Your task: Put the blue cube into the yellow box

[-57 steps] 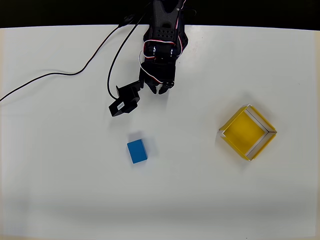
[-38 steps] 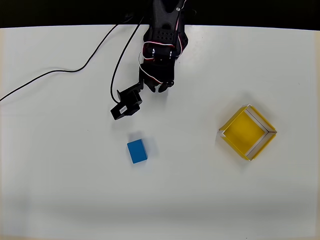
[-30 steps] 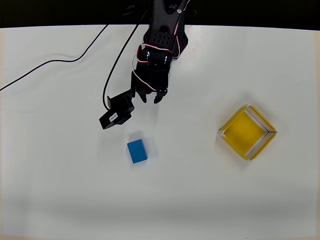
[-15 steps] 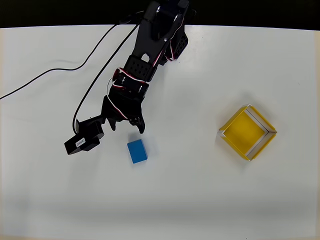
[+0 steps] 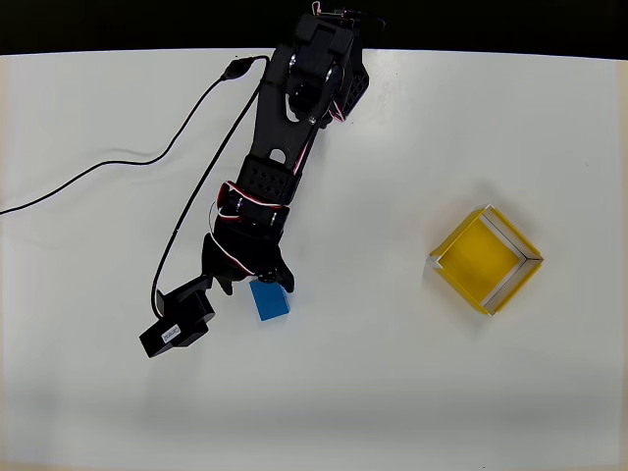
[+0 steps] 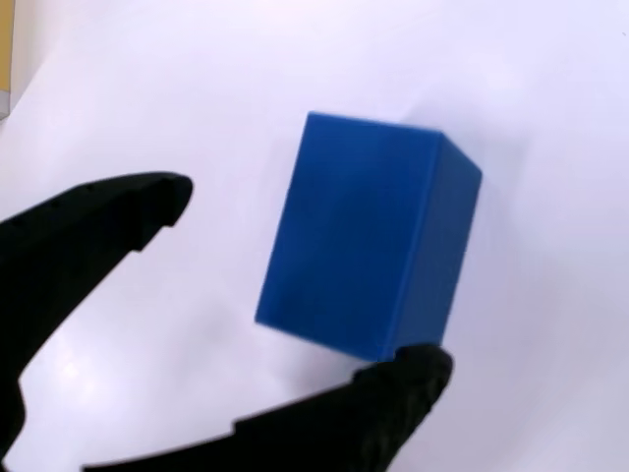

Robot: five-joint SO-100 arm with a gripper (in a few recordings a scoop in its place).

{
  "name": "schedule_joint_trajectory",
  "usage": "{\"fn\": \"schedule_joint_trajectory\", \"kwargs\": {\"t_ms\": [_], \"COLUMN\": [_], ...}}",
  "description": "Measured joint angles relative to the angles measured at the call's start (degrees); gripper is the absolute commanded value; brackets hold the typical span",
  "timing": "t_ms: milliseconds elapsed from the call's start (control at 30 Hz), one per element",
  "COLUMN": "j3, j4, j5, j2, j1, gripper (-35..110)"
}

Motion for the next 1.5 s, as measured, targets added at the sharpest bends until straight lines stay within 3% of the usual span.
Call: {"fn": "schedule_joint_trajectory", "kwargs": {"t_ms": [800, 1167, 1500], "j3": [-0.5, -0.5, 1.3], "j4": [-10.2, -12.5, -18.1], "j5": [2.9, 5.7, 7.3], "j2": [-14.1, -16.6, -16.7], "j1": [-2.1, -4.4, -6.0], "gripper": [41, 21, 13]}}
